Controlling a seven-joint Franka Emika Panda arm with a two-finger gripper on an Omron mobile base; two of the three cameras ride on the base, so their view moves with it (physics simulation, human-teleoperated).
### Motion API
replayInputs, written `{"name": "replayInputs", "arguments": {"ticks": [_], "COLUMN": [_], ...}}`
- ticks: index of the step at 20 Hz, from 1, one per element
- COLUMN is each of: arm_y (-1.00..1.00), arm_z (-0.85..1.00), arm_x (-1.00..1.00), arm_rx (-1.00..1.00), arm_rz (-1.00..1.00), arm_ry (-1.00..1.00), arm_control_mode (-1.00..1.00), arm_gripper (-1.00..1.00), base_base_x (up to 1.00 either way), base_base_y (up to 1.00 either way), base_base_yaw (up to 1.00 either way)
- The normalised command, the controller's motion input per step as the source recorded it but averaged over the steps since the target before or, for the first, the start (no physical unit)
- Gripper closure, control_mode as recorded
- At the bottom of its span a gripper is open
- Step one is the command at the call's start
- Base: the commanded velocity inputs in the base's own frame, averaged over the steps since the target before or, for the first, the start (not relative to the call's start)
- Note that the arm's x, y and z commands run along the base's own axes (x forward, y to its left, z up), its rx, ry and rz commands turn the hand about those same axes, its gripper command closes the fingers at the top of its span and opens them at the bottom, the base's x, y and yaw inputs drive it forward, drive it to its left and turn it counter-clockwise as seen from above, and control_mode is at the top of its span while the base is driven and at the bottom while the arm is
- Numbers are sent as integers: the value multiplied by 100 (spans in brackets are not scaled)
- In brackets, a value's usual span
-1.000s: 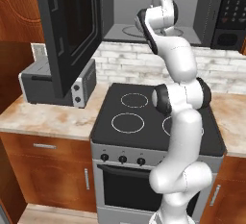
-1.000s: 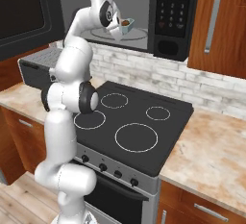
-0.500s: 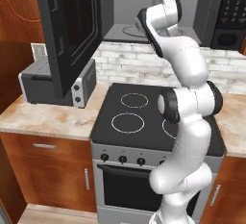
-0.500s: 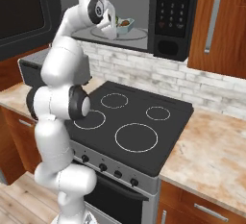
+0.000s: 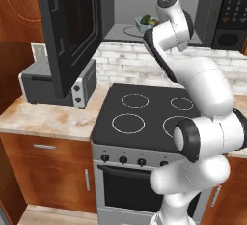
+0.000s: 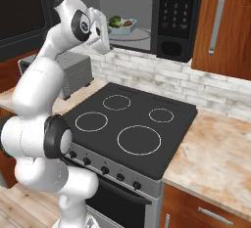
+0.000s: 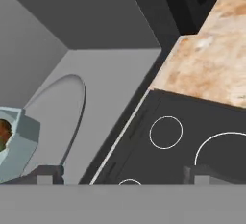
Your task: Place the tupperware containing the chicken drumstick and broccoli meal in the microwave. Close the microwave door and press the start button to reheat the meal.
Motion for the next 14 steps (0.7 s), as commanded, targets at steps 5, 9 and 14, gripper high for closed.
{"name": "replayInputs", "arguments": {"ticks": [5,9,14], "arm_y": [0,8,39], "arm_z": [4,12,22], "arm_x": [-100,-100,-100], "arm_rx": [-20,-33,-46], "arm_rz": [31,44,46], "arm_ry": [-4,-1,4], "arm_control_mode": [-100,-100,-100], "arm_gripper": [-100,-100,-100], "base_base_x": [0,0,0], "base_base_y": [0,0,0], "base_base_yaw": [0,0,0]}}
